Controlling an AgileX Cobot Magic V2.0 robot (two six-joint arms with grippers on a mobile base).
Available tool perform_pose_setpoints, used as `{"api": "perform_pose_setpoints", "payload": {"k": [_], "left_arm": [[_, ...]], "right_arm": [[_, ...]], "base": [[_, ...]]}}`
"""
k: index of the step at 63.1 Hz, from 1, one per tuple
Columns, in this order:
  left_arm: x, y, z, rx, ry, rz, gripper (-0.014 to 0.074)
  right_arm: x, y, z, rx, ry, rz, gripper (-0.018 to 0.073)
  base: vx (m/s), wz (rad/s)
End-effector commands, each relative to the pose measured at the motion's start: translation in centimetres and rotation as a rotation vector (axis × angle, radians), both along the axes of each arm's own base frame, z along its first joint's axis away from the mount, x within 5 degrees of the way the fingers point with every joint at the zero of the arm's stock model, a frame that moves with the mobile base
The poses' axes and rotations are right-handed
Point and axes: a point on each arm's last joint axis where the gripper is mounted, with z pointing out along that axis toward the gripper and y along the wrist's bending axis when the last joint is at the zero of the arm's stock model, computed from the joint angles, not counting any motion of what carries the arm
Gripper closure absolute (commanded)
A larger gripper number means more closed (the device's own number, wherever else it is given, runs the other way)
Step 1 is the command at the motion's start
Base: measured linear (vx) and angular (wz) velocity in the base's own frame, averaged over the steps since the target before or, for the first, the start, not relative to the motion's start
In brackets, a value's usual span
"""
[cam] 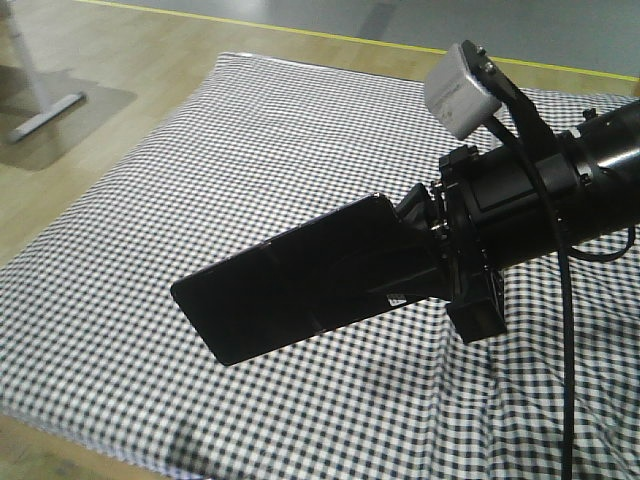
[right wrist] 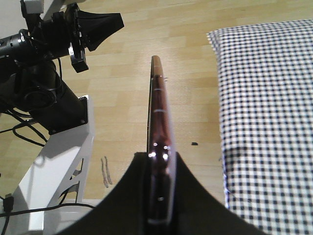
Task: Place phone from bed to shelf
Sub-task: 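Hold the phone in the right gripper while driving away from the bed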
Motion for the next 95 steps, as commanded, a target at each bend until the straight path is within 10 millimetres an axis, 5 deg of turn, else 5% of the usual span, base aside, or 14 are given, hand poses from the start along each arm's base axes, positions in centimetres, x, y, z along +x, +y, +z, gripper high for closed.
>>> {"api": "perform_pose_setpoints", "payload": {"k": [1, 95], "left_arm": [[-0.13, -0.02, 1.45, -0.011, -0.108, -0.002, 0.0595], [-0.13, -0.02, 1.45, -0.011, -0.108, -0.002, 0.0595]], "right_arm": [[-1.36, 0.07, 1.98, 0.082, -0.005, 0.046, 0.0561], [-1.36, 0.07, 1.98, 0.082, -0.005, 0.046, 0.0561]], "base": [[-0.11, 0.44], [-0.12, 0.45]]}}
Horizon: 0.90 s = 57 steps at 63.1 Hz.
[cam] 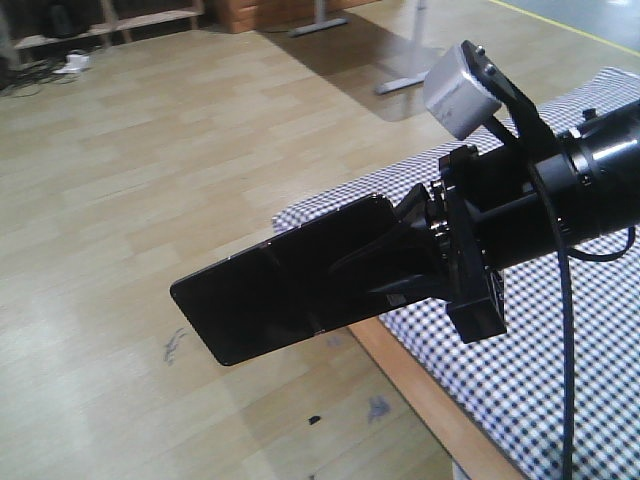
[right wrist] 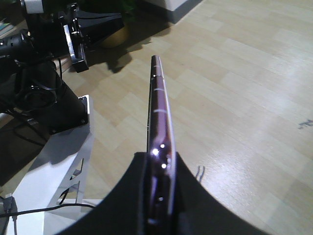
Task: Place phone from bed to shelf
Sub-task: 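Hold the phone in the right gripper while driving away from the bed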
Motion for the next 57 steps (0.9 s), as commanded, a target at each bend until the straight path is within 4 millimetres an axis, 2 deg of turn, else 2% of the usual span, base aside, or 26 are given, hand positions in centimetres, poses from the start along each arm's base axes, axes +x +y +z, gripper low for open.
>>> {"api": "perform_pose_setpoints", "payload": {"k": [1, 57], "left_arm": [[-0.13, -0.02, 1.45, -0.011, -0.108, -0.002, 0.0595], [-0.13, -0.02, 1.45, -0.011, -0.108, -0.002, 0.0595]], "right_arm": [[-1.36, 0.07, 1.98, 0.082, -0.005, 0.046, 0.0561], [-1.36, 0.07, 1.98, 0.082, -0.005, 0.046, 0.0561]], "base": [[-0.13, 0.5], [-0.12, 0.45]]}}
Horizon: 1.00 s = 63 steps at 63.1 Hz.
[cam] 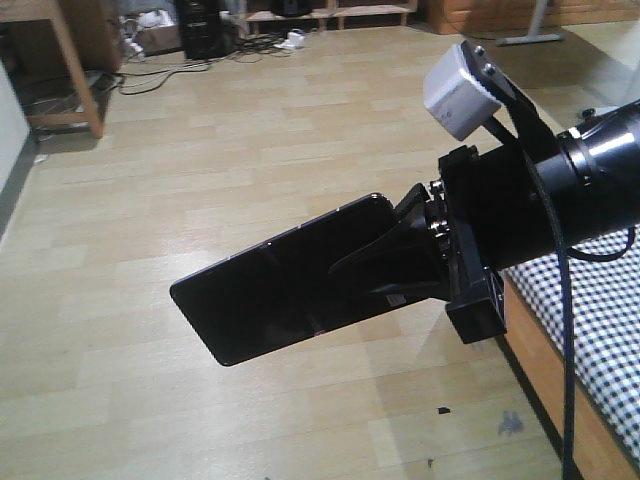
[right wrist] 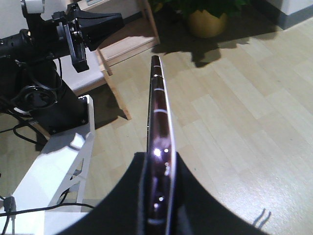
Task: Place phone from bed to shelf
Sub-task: 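Hold the phone in the right gripper while driving away from the bed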
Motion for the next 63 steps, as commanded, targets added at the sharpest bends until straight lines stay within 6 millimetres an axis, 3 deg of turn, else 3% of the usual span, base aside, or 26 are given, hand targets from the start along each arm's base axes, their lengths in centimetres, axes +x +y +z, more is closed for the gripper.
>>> {"api": "perform_pose_setpoints", "payload": {"k": [1, 28, 63], "left_arm": [[-0.13, -0.02, 1.45, -0.011, -0.108, -0.002, 0.0595], [-0.13, -0.02, 1.45, -0.011, -0.108, -0.002, 0.0595], [-0.13, -0.02, 1.45, -0.011, -0.108, -0.002, 0.0595]], "right_arm": [[-1.36, 0.07, 1.98, 0.082, -0.005, 0.045, 0.0561], [-1.36, 0.07, 1.98, 0.082, -0.005, 0.045, 0.0561], [-1.36, 0.07, 1.98, 0.082, -0.005, 0.045, 0.0561]], "base": [[-0.09, 0.35], [-0.06, 0.24], [0.0, 0.01]]}}
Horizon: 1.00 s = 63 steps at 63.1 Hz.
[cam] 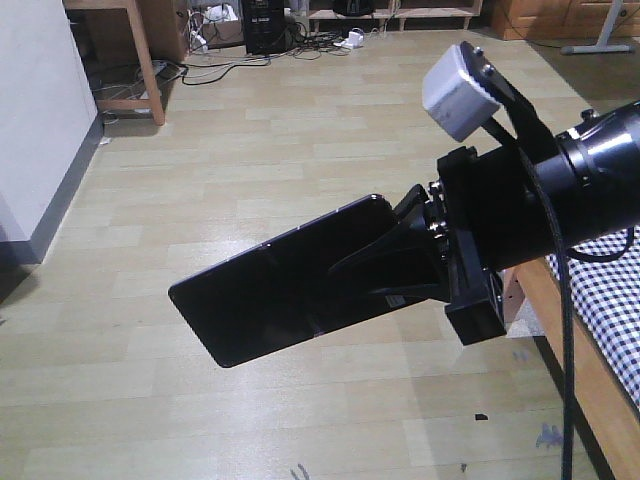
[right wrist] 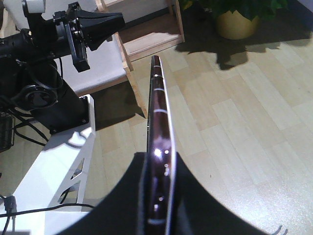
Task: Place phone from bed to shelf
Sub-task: 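Hold the phone in the right gripper while driving away from the bed, then keep holding the phone while turning toward the white block table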
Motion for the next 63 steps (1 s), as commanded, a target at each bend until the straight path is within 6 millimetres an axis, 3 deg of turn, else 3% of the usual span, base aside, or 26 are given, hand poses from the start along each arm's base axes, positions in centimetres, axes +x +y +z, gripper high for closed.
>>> {"api": "perform_pose_setpoints", "payload": {"k": [1, 63], "left_arm": [[-0.13, -0.02, 1.45, -0.011, -0.108, -0.002, 0.0595], [-0.13, -0.02, 1.45, -0.011, -0.108, -0.002, 0.0595]], "right_arm": [[-1.32, 0.02, 1.98, 0.082, -0.005, 0.042, 0.0561], [-1.32, 0.02, 1.98, 0.082, -0.005, 0.042, 0.0561]], "base": [[0.01, 0.01], [0.05, 0.01]]}}
